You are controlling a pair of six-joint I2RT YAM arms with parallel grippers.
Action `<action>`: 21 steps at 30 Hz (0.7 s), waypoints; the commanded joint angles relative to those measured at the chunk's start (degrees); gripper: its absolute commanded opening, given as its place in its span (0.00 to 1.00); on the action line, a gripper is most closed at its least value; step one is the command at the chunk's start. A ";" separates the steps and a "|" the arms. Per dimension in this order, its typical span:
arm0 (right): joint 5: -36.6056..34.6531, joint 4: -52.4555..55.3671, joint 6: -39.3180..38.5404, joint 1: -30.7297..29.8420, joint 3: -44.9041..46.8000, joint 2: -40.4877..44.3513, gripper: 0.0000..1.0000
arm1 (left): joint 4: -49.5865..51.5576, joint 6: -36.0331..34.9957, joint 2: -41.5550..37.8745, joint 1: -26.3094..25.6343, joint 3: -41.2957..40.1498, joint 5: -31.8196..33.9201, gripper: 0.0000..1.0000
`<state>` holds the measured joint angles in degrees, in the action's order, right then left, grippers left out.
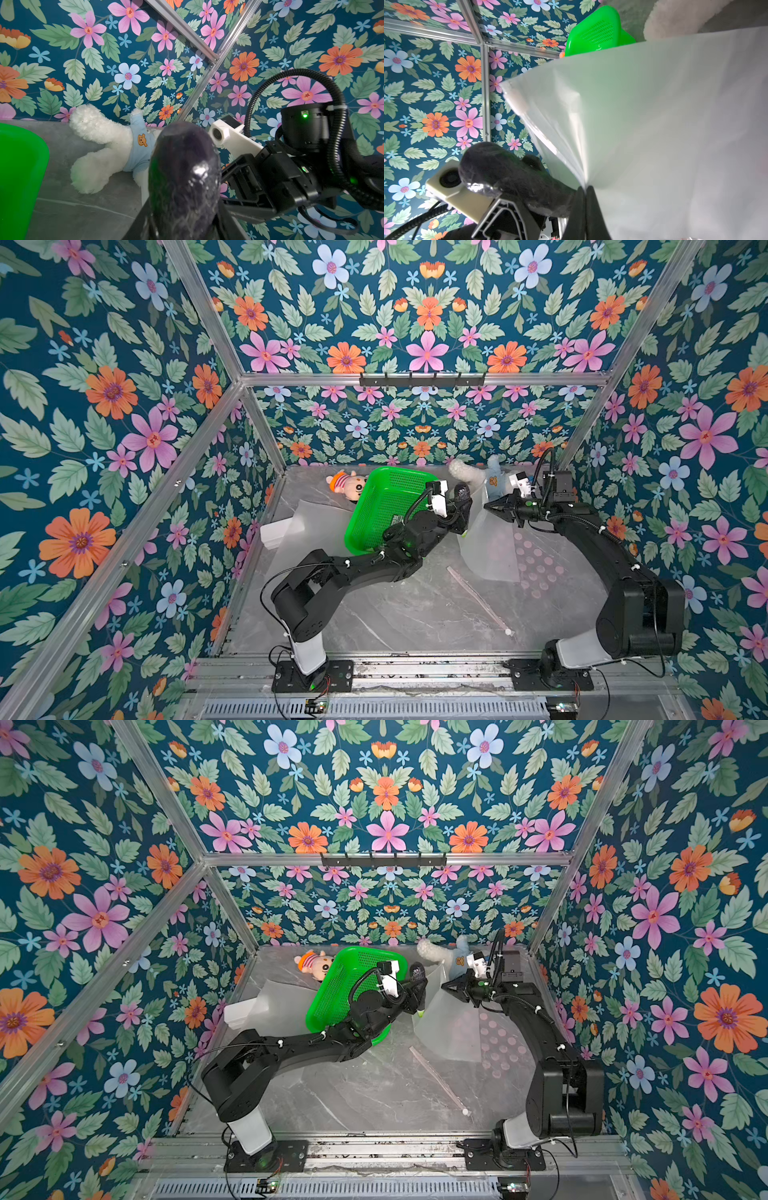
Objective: Place the eggplant in a zip-top bag and seal the zipper
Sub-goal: Place the eggplant in the zipper food storage bag.
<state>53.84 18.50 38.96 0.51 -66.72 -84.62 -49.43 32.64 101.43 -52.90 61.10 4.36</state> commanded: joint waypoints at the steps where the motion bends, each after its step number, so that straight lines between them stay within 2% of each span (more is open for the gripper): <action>1: 2.42 -4.87 3.75 1.08 0.66 0.84 0.00 | -2.35 -1.11 0.24 -0.17 0.24 -2.29 0.38; 6: 2.76 -6.18 5.13 3.55 1.15 1.72 0.00 | 6.33 -4.30 0.91 -0.80 3.62 -5.40 0.45; 11: 2.25 -5.50 4.74 4.14 1.09 2.17 0.00 | 15.41 -7.06 1.39 -0.80 7.57 -7.00 0.60; 21: -0.09 -3.12 2.24 4.18 1.33 2.52 0.00 | 25.13 -12.30 1.91 -0.80 14.19 -11.18 0.71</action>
<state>55.02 14.17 42.92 4.69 -65.08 -82.76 -27.77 23.62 103.46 -53.65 73.67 -4.58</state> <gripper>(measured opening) 0.051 0.710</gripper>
